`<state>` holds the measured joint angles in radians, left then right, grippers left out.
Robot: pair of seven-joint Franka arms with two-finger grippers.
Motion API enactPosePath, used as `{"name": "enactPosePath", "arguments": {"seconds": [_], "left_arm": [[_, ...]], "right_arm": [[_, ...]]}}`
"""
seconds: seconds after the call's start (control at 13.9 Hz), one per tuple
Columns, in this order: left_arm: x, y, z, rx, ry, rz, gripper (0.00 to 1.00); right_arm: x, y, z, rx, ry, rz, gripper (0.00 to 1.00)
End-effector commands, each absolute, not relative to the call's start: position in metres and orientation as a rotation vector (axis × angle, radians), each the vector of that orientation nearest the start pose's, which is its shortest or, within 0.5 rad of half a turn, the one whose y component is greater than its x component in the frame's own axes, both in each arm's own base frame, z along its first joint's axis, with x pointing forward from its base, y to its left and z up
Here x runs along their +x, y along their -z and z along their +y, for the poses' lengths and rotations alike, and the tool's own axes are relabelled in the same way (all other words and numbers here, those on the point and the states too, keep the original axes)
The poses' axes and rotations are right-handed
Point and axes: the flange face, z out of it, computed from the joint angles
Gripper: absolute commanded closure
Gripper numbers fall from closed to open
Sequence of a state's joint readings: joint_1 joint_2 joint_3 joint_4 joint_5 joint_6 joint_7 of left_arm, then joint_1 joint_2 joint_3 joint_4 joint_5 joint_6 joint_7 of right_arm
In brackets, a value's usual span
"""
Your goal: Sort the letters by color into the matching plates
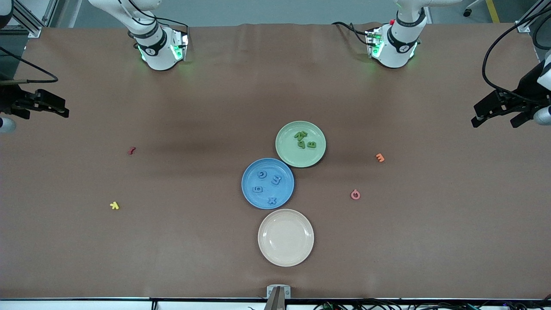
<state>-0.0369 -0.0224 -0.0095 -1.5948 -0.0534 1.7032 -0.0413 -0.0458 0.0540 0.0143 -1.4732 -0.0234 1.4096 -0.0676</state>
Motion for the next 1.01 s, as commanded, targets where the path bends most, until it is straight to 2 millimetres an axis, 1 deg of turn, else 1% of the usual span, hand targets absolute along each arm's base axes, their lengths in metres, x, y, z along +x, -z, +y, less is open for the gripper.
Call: {"name": "enactPosePath", "arguments": {"seconds": [0.0,0.14,0.22,0.36,0.72,0.86,0.93], "left_arm": [[0.554,-0.646,-0.03,-3.178,0.202,0.0,0.0],[0.554,-0.646,-0.03,-3.178,0.202,0.0,0.0],[0.554,-0.646,-0.03,-3.178,0.202,0.0,0.0],[0.554,-0.646,-0.03,-3.179,0.202,0.0,0.0],[0.554,-0.646,-0.03,-3.179,0.202,0.0,0.0],[0.554,-0.646,-0.03,-3.179,0.202,0.002,0.0],[0.554,-0.646,-0.03,-3.179,0.2,0.002,0.0]], "right_arm": [[0.53,-0.635,-0.024,-3.156,-0.155,-0.062,0.0],[0.507,-0.645,-0.024,-3.154,-0.138,-0.091,0.0],[0.502,-0.645,-0.023,-3.154,-0.126,-0.101,0.0],[0.5,-0.645,-0.022,-3.155,-0.109,-0.111,0.0],[0.506,-0.642,-0.021,-3.156,-0.068,-0.131,0.0],[0.506,-0.641,-0.019,-3.112,-0.061,-0.124,0.0],[0.507,-0.641,-0.022,-3.101,-0.059,-0.115,0.0]]}}
